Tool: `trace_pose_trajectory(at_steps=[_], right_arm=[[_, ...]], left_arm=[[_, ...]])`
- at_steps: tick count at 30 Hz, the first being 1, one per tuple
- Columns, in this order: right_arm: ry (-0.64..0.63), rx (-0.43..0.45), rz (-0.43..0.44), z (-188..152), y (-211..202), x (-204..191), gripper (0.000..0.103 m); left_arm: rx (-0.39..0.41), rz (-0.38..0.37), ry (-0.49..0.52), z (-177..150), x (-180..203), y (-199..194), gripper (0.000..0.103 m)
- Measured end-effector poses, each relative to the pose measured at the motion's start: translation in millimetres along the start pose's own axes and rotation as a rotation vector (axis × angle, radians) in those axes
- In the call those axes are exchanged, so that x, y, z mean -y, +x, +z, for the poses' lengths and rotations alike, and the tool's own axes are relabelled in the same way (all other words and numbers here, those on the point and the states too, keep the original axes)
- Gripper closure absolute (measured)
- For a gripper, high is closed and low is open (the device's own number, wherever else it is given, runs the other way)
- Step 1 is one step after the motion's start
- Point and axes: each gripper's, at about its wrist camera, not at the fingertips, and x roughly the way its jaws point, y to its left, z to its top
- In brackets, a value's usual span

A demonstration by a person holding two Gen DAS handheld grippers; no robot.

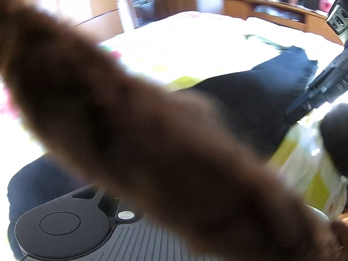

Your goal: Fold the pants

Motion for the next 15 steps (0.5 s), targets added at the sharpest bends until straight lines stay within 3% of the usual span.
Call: trace_pose_trajectory(at_steps=[4, 6, 7, 9, 11, 15], right_arm=[[0.229, 0.118, -0.092, -19.0, -30.9, 80.5, 0.059], [0.298, 0.169, -0.125, -28.4, -40.8, 107.2, 0.057], [0.339, 0.193, -0.130, -33.8, -45.2, 122.3, 0.053], [0.413, 0.229, -0.123, -39.7, -52.6, 148.7, 0.051], [0.493, 0.273, -0.070, -40.3, -57.5, 171.2, 0.051], [0.546, 0.331, -0.035, -34.8, -57.8, 183.5, 0.051]], left_arm=[[0.021, -0.107, 0.073, 34.4, 50.6, 37.9, 0.080], [-0.020, -0.187, 0.106, 45.4, 72.9, 61.6, 0.080], [-0.032, -0.193, 0.135, 48.9, 83.7, 67.4, 0.081], [-0.034, -0.175, 0.199, 55.6, 103.0, 70.5, 0.084], [-0.027, -0.205, 0.186, 61.1, 110.4, 67.2, 0.082], [-0.037, -0.253, 0.229, 76.7, 129.4, 75.5, 0.081]])
